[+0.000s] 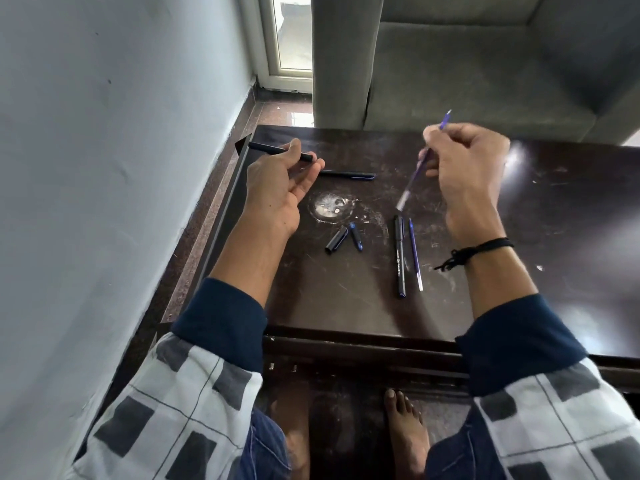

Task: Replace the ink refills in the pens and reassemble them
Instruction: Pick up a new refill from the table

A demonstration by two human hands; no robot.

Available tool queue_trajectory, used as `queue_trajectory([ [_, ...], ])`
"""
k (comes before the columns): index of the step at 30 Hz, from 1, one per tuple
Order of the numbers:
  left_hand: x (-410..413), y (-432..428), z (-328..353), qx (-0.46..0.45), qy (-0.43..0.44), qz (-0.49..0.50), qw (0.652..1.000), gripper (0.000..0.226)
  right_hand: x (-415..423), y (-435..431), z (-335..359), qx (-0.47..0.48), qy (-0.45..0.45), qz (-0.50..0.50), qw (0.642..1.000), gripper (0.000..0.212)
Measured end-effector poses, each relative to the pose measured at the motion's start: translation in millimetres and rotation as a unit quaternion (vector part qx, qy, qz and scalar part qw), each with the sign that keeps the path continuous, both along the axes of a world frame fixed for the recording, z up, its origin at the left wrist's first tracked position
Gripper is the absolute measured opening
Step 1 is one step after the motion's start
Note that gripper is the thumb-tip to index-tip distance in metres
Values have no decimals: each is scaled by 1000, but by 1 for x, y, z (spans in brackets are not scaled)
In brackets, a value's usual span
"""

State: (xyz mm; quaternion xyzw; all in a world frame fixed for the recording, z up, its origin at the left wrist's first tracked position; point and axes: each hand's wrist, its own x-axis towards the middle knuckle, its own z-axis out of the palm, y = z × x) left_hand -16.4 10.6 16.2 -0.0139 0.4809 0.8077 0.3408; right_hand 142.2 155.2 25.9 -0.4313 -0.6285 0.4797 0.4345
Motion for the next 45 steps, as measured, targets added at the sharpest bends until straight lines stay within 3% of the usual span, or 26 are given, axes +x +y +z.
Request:
queue_trajectory([
  [3, 1, 1, -2, -3, 5, -4, 1000, 12, 8, 14, -12, 18, -203, 34, 978, 18],
  [6, 2, 1, -3, -7, 11, -10, 1000, 12, 12, 19, -22, 10, -356, 71, 932, 24],
  [11, 2, 1, -2, -6, 19, -15, 1000, 11, 9, 12, -37, 24, -486, 118, 866, 26],
  [19, 1, 0, -2, -8, 23, -19, 1000, 19, 7, 6, -38, 39, -503, 127, 854, 15],
  [23, -1, -2, 1, -10, 29, -15, 999, 9, 8, 6, -39, 64, -507, 111, 853, 12],
  [27, -4, -6, 5, -9, 38, -6, 999, 6, 7, 8, -37, 71, -493, 107, 861, 20],
  [34, -12, -10, 10, -9, 34, 5, 999, 10, 10, 6, -28, 66, -464, 113, 876, 14],
  [39, -15, -16, 14, -6, 39, 9, 999, 12, 1, -7, -24, 59, -425, 162, 889, 15],
  [45, -19, -28, 12, -29, 68, -2, 997, 6, -22, -38, -25, 127, -435, 250, 856, 11],
])
